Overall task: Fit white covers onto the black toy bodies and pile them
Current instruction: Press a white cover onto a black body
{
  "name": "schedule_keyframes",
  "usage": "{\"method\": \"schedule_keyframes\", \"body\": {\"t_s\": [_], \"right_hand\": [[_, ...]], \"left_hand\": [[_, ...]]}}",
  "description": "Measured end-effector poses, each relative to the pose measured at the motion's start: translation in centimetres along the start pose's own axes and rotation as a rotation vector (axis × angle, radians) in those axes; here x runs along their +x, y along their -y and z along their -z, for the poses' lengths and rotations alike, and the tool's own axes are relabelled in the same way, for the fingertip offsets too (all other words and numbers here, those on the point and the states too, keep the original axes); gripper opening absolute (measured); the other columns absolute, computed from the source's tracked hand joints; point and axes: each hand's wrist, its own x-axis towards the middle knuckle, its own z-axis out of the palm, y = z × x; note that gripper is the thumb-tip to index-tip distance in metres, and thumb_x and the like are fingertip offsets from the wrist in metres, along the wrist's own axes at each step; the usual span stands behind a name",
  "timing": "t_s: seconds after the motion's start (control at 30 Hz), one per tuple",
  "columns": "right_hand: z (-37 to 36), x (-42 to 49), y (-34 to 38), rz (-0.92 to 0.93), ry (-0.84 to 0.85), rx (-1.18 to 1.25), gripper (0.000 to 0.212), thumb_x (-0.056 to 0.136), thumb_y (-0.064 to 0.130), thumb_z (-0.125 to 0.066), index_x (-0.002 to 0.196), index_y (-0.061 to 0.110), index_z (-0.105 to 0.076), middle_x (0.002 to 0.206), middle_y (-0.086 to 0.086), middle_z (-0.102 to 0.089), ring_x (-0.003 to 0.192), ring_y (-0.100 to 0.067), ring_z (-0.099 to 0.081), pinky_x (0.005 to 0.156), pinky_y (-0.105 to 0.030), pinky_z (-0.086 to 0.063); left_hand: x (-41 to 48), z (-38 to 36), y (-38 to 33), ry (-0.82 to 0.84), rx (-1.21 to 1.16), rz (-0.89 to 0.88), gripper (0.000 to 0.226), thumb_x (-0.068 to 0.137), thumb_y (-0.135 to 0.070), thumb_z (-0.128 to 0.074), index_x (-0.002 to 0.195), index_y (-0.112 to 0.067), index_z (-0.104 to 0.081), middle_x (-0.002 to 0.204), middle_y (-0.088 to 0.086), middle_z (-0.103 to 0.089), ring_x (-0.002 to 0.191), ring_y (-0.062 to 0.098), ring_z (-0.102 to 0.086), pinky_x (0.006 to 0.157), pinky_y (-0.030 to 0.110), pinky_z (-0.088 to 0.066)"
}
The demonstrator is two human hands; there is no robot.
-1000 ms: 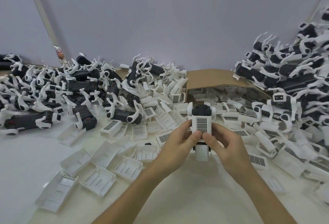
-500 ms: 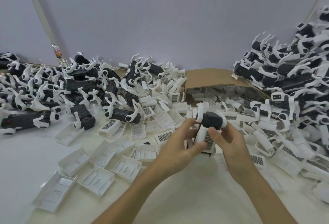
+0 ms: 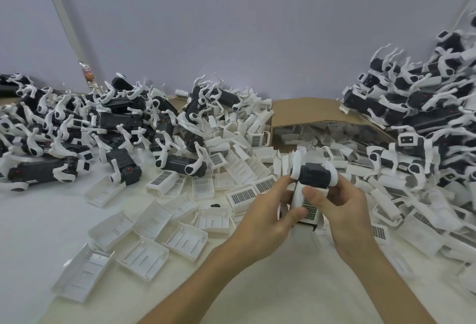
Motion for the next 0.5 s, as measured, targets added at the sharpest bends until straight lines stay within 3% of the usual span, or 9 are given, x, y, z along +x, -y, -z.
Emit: {"method": "schedule_keyframes", "body": {"t_s": [0.13,0.23,0.37,0.5], "right_hand": [[-0.04,-0.12,0.25,0.008,0.028,-0.003,0.032,0.071,0.034,-0.081,0.101,0.027,-0.076,0.094,-0.003,-0.077,0.086,-0.017,-0.075,0.068,-0.02,-0.057],[-0.13,-0.06,0.27,-0.013,0.032,0.023,0.023,0.075,0.03,-0.078,0.098,0.031,-0.077,0.091,-0.004,-0.077,0.08,-0.017,-0.075,0.062,-0.02,-0.057],[0.05,0.03,0.03,-0.04,0.074,-0.013,0.035,0.074,0.041,-0.082,0.106,0.03,-0.074,0.1,-0.004,-0.076,0.091,-0.019,-0.074,0.07,-0.022,-0.057],[0.32,0.04,-0.46,-0.044,0.219,-0.127,0.042,0.08,0.026,-0.073,0.121,0.027,-0.063,0.111,-0.005,-0.074,0.106,-0.022,-0.07,0.085,-0.033,-0.058]], "left_hand": [[-0.07,0.11,0.18,0.033,0.015,-0.005,0.045,0.099,-0.029,-0.062,0.139,-0.027,-0.041,0.105,-0.007,-0.072,0.092,0.017,-0.066,0.084,0.044,-0.052],[-0.21,0.06,0.02,0.102,0.026,0.024,0.059,0.092,-0.039,-0.068,0.138,-0.038,-0.032,0.114,-0.014,-0.07,0.1,0.01,-0.068,0.087,0.044,-0.055],[-0.21,-0.31,0.24,0.085,0.031,0.008,0.063,0.091,-0.041,-0.067,0.14,-0.035,-0.029,0.111,-0.013,-0.07,0.097,0.01,-0.066,0.087,0.046,-0.053],[-0.09,-0.15,0.12,-0.032,-0.154,0.0,0.054,0.095,-0.03,-0.068,0.139,-0.03,-0.036,0.118,-0.015,-0.07,0.109,0.004,-0.066,0.088,0.024,-0.056]]}}
